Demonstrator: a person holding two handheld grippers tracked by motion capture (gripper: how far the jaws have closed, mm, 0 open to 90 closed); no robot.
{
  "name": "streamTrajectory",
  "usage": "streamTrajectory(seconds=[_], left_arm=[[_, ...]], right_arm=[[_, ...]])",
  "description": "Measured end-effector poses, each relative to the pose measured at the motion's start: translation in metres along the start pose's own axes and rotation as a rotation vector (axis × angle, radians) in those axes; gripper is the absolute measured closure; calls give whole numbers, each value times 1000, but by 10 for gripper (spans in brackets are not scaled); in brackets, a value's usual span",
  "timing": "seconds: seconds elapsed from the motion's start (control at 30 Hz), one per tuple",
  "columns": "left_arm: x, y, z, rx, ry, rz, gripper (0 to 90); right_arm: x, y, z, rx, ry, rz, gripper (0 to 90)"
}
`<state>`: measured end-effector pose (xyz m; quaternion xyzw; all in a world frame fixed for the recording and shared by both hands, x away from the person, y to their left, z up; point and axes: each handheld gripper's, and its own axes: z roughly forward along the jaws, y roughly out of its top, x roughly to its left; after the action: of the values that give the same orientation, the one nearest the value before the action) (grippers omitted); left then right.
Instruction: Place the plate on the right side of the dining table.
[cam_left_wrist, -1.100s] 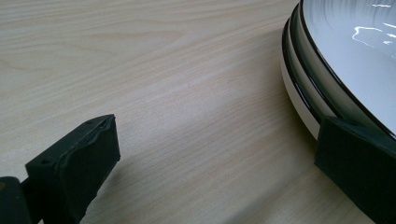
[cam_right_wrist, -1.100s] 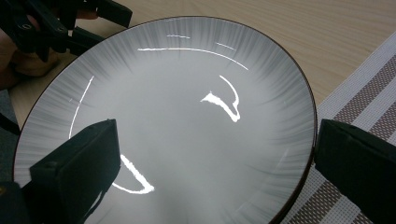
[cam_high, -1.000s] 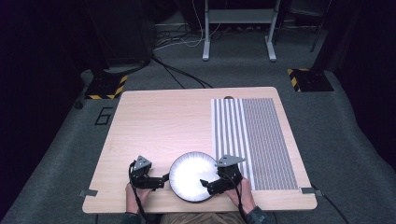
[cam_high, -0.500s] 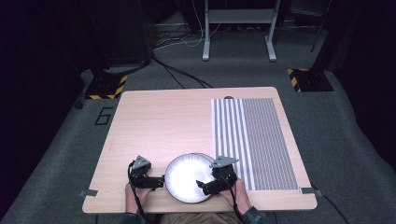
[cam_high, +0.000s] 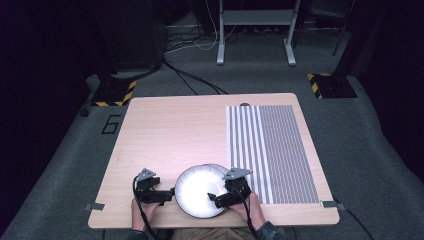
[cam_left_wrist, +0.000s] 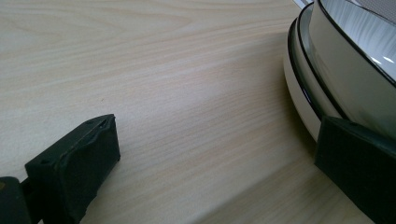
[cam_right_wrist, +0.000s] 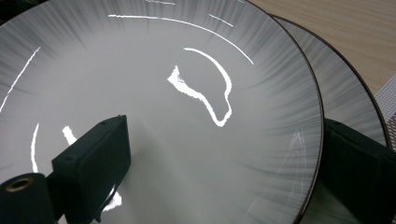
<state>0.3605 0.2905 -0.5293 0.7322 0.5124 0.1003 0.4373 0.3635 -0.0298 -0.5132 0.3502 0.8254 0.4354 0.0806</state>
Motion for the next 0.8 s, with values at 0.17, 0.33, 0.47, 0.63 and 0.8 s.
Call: streamTrajectory(seconds=[0.17, 0.33, 0.47, 0.63, 0.8], left_arm=[[1, 2, -10, -9, 13, -13, 0], [-5, 12, -24, -59, 23, -12, 0], [-13, 21, -32, -78, 9, 13, 0], [-26, 27, -29, -65, -26, 47, 0], [-34, 27, -21, -43, -44, 67, 0]], right_arm=[[1, -1, 1, -12, -12, 7, 69], [1, -1, 1, -14, -15, 9, 85], [0, -1, 1, -19, -18, 11, 103], [-1, -1, 0, -25, -22, 21, 130], [-1, -2, 0, -26, -22, 21, 136]])
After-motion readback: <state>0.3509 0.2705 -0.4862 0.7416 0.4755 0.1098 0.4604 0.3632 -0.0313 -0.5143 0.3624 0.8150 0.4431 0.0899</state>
